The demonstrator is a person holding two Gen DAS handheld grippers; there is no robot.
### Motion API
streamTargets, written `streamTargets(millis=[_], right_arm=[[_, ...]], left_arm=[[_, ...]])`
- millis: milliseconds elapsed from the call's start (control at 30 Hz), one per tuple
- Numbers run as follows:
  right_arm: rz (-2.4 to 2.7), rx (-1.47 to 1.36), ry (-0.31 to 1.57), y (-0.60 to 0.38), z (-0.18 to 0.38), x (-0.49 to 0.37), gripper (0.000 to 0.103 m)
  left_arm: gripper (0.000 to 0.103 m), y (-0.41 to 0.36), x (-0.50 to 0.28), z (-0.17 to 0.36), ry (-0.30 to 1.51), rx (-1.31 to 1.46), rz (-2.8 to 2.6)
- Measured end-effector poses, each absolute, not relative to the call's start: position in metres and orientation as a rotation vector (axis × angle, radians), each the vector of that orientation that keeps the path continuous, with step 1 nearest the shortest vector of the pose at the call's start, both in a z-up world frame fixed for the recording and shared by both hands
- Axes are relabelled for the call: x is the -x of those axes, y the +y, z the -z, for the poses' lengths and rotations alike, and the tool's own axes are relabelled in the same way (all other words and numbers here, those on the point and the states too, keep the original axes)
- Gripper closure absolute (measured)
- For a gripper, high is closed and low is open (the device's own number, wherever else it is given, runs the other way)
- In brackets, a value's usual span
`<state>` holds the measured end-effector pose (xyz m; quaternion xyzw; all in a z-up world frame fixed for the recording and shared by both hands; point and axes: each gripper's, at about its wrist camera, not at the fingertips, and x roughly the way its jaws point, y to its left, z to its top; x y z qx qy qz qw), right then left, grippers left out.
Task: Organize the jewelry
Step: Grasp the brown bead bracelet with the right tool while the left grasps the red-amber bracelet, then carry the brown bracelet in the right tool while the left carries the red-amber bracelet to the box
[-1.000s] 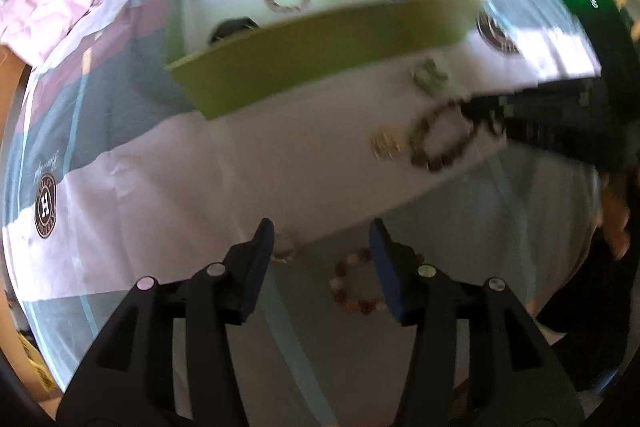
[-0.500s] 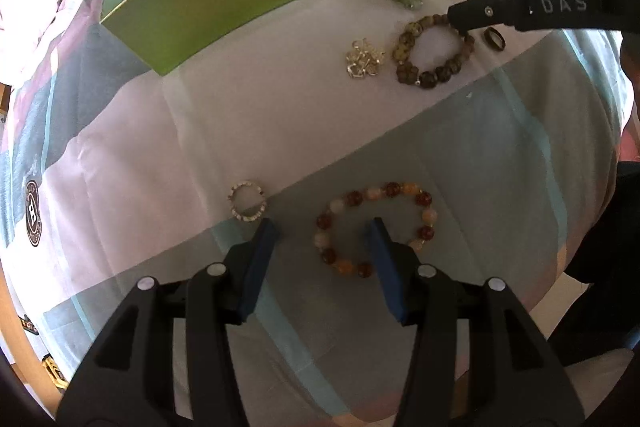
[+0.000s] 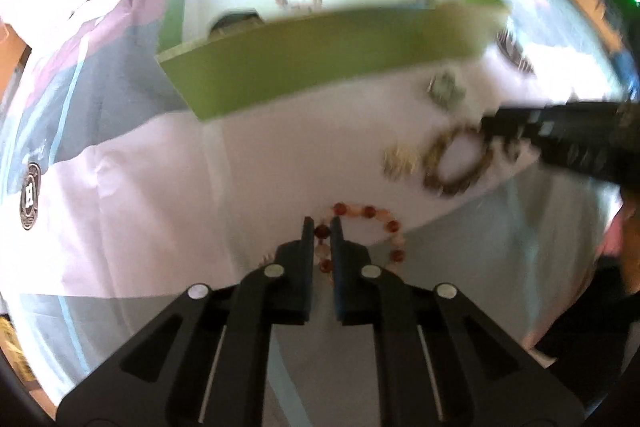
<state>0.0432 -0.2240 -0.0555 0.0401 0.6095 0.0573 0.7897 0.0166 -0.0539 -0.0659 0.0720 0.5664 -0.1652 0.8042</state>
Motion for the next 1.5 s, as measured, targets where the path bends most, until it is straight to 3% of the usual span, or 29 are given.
streamTargets(millis=[67, 133, 200, 800, 867, 933, 1100, 1500], right_arm=[[-0.12, -0.089, 1.315, -0.226, 0.057, -0.043, 0.076], [-0.115, -0.091, 1.322, -0.227, 0.059, -0.042, 0.059], [-0.109, -0.086, 1.322, -0.227, 0.06, -0.041, 0.059], [-0.114, 0.056, 1.322, -0.201, 0.084, -0.038, 0.059], [-0.117, 0.059, 1.32, -0.2, 0.084, -0.036, 0.061], [-0.132, 0.052, 1.322, -0.197, 0.084, -0.037, 0.073], [-0.174, 0.06, 1.323, -0.184, 0.084, -0.033, 0.095], [-0.245, -0.032, 1.19, -0.182, 0.035, -0.022, 0.096]], left_arm=[[0.093, -0.052, -0.019, 0.061, 1.203, -0.137, 0.344], [0.087, -0.051, -0.021, 0.063, 1.212, -0.146, 0.324], [0.079, -0.05, -0.025, 0.069, 1.232, -0.153, 0.304], [0.072, -0.059, -0.038, 0.096, 1.273, -0.247, 0.275], [0.074, -0.057, -0.037, 0.095, 1.275, -0.239, 0.272], [0.083, -0.058, -0.037, 0.095, 1.277, -0.231, 0.281], [0.095, -0.058, -0.035, 0.095, 1.274, -0.218, 0.288], [0.095, -0.035, -0.034, 0.049, 1.18, -0.108, 0.298]])
